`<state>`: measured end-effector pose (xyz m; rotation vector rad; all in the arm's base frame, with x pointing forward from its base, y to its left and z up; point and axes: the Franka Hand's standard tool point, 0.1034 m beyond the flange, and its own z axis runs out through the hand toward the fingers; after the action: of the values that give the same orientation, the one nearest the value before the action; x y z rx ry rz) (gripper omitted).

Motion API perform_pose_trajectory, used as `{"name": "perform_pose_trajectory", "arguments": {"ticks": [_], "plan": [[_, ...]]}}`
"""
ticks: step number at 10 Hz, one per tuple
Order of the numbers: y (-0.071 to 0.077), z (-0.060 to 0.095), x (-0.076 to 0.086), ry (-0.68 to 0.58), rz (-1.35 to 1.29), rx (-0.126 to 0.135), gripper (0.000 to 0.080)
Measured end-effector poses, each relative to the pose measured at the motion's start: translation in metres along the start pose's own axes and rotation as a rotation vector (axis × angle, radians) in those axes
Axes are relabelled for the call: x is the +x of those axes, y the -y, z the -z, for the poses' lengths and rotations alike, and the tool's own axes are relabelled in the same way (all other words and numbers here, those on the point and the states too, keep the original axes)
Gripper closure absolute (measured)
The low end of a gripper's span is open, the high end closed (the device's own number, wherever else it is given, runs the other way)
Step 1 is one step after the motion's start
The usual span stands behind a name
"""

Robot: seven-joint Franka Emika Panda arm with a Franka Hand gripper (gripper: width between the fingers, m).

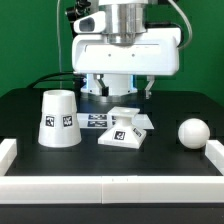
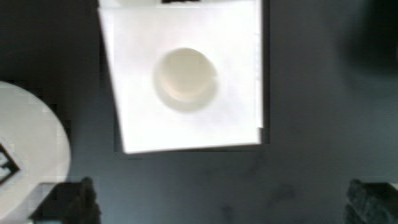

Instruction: Assemble lamp

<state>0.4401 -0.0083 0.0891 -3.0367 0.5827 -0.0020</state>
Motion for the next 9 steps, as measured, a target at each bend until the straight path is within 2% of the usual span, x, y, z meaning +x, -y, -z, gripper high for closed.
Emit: {"name": "perform_pose_trajectory", "arguments": {"ticks": [9], "plan": [[-0.003, -0.039, -0.014, 0.008, 0.023, -0.010, 0.0100]]}}
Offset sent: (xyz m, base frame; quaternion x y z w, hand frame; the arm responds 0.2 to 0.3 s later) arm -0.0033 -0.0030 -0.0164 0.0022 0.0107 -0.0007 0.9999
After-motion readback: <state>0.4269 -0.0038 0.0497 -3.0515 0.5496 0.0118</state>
